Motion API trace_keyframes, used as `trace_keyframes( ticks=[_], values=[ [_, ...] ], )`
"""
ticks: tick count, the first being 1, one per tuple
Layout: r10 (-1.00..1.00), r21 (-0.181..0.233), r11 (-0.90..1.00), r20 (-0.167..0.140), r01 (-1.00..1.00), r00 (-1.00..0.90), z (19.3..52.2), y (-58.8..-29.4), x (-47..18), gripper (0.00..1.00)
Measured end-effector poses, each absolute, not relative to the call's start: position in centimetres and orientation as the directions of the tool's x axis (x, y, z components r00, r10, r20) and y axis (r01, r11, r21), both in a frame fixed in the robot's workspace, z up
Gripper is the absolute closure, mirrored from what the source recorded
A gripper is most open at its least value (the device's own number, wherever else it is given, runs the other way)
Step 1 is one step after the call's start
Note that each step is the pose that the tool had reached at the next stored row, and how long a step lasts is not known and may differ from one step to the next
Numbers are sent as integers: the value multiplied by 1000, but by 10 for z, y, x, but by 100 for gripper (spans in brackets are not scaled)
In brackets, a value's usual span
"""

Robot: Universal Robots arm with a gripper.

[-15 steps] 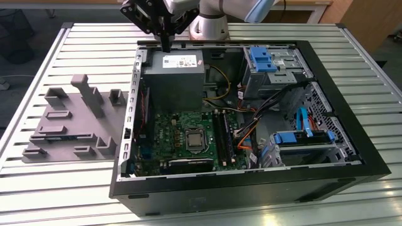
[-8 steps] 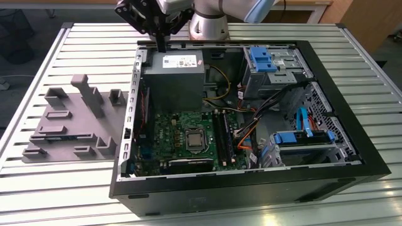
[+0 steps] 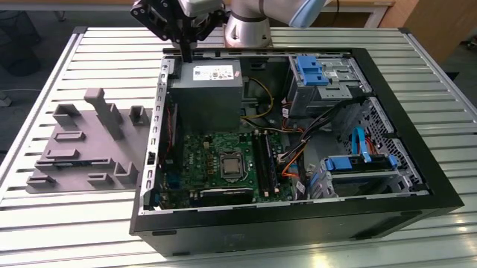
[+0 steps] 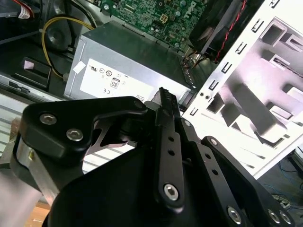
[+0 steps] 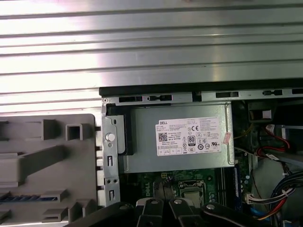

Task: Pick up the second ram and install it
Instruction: 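Reach for the second ram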

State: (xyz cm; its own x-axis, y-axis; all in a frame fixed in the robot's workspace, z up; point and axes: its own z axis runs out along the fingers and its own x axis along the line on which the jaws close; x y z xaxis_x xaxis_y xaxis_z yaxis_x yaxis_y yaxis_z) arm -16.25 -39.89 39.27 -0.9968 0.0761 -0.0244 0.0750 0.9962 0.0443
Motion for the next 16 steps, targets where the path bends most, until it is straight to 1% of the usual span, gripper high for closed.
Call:
trace_keyframes(
  ticks=[16],
  values=[
    [76,44,996,-24,75,-997,392,-399,-177,89]
  ],
)
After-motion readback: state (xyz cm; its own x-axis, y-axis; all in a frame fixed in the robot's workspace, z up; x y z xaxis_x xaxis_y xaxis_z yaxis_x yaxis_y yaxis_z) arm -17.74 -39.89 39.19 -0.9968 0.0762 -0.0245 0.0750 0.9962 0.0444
